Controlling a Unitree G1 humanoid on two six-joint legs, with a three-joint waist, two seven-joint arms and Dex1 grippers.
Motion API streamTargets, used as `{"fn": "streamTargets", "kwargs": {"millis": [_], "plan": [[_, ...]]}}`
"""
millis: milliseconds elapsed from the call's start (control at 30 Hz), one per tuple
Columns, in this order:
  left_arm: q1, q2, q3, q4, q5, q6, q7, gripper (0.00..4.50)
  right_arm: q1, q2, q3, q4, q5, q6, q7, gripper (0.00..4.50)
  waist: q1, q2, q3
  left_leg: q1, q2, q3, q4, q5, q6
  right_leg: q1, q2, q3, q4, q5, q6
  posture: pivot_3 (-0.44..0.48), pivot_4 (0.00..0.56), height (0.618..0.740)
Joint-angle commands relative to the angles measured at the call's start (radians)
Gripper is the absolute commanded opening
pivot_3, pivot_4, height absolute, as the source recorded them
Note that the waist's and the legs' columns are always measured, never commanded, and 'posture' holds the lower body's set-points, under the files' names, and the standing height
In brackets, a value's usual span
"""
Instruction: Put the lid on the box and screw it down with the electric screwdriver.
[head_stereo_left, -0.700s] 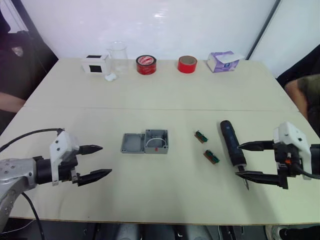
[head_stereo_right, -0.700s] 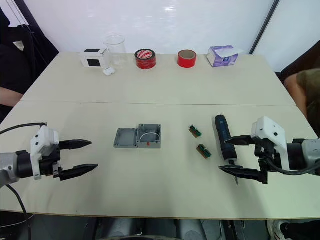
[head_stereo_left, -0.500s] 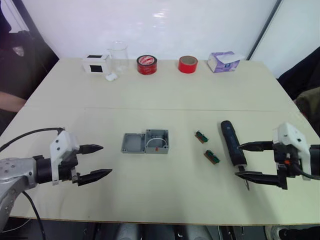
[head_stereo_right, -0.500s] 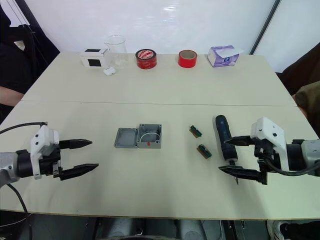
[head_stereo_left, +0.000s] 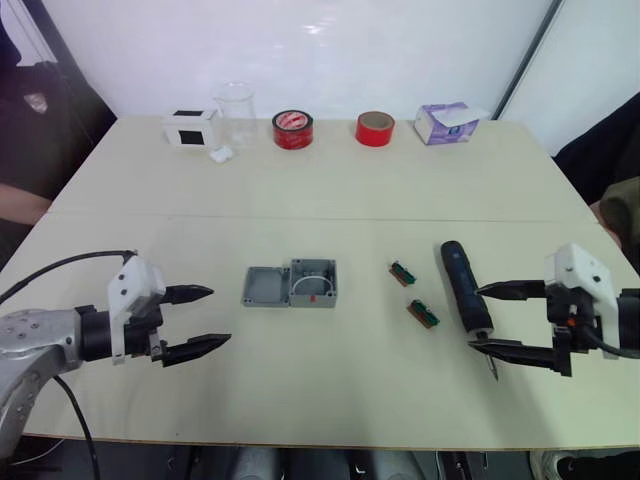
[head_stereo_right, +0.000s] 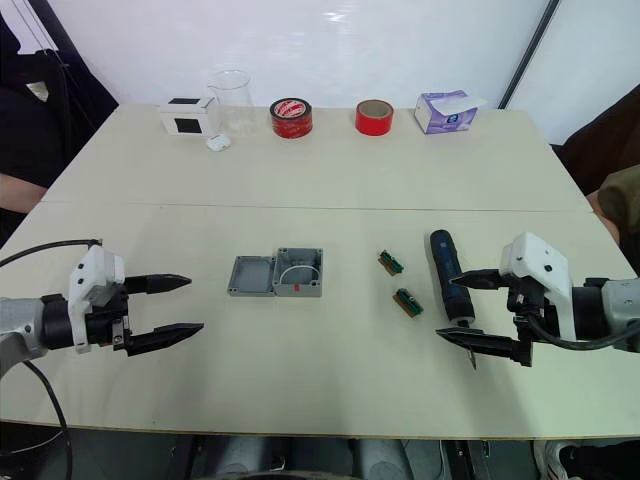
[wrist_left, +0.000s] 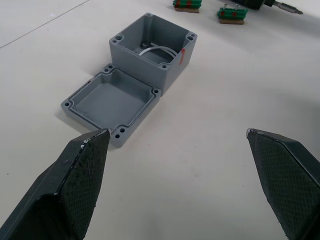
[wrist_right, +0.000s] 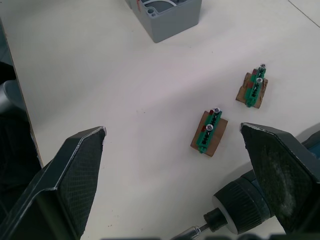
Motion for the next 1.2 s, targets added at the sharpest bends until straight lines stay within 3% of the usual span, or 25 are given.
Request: {"fn": "streamTargets", "kwargs": {"millis": [33, 300, 467, 567, 767, 967, 1200], "plan": [[-0.016, 0.015, -0.008, -0.013, 0.009, -0.023, -0.01, 4.46, -0.008, 0.007, -0.01, -0.025, 0.008, -0.002, -0.011, 4.48, 0.0, 0.0, 0.0, 0.0, 0.0, 0.0, 0.0, 0.0, 0.0, 0.0, 0.0, 0.0, 0.0, 0.0, 0.0, 0.0, 0.15, 0.74], [-0.121, 0.026, -0.114, 0.029, 0.05, -0.046, -0.046, 4.46, -0.017, 0.032, 0.013, -0.045, 0.011, 0.002, -0.065, 4.48, 0.001, 0.0, 0.0, 0.0, 0.0, 0.0, 0.0, 0.0, 0.0, 0.0, 0.0, 0.0, 0.0, 0.0, 0.0, 0.0, 0.15, 0.74], [-0.426, 0.004, -0.4, 0.203, 0.194, -0.123, -0.178, 4.46, -0.047, 0.056, 0.05, -0.089, 0.032, 0.022, -0.12, 4.48, 0.015, 0.0, 0.0, 0.0, -0.001, 0.0, 0.0, 0.0, -0.001, 0.0, 0.001, 0.0, 0.0, 0.0, 0.0, 0.0, 0.15, 0.74], [-0.659, -0.094, -0.573, 0.407, 0.306, -0.227, -0.287, 4.46, -0.089, 0.085, 0.097, -0.141, 0.061, 0.054, -0.191, 4.48, 0.023, 0.0, 0.0, 0.0, -0.002, 0.003, 0.0, 0.0, -0.001, 0.001, 0.002, 0.0, 0.0, 0.0, 0.0, 0.0, 0.15, 0.74], [-0.906, -0.255, -0.748, 0.697, 0.439, -0.414, -0.455, 4.46, -0.154, 0.12, 0.179, -0.205, 0.071, 0.101, -0.313, 4.48, 0.018, 0.0, 0.0, -0.002, -0.003, 0.003, 0.001, 0.001, -0.001, 0.0, 0.002, 0.0, -0.001, 0.002, 0.003, 0.0, 0.15, 0.74], [-1.013, -0.382, -0.839, 0.885, 0.537, -0.55, -0.534, 4.46, -0.162, 0.149, 0.188, -0.253, 0.096, 0.128, -0.386, 4.48, 0.022, 0.0, 0.0, -0.003, -0.003, 0.002, 0.001, 0.001, -0.001, -0.001, 0.002, 0.0, -0.002, 0.002, 0.003, 0.0, 0.15, 0.74], [-1.046, -0.451, -0.865, 0.976, 0.606, -0.632, -0.538, 4.46, -0.114, 0.159, 0.147, -0.282, 0.102, 0.133, -0.427, 4.48, 0.021, 0.0, 0.0, -0.004, -0.002, 0.0, 0.001, 0.001, 0.0, -0.001, 0.002, 0.0, -0.002, 0.002, 0.003, 0.0, 0.15, 0.74]]}}
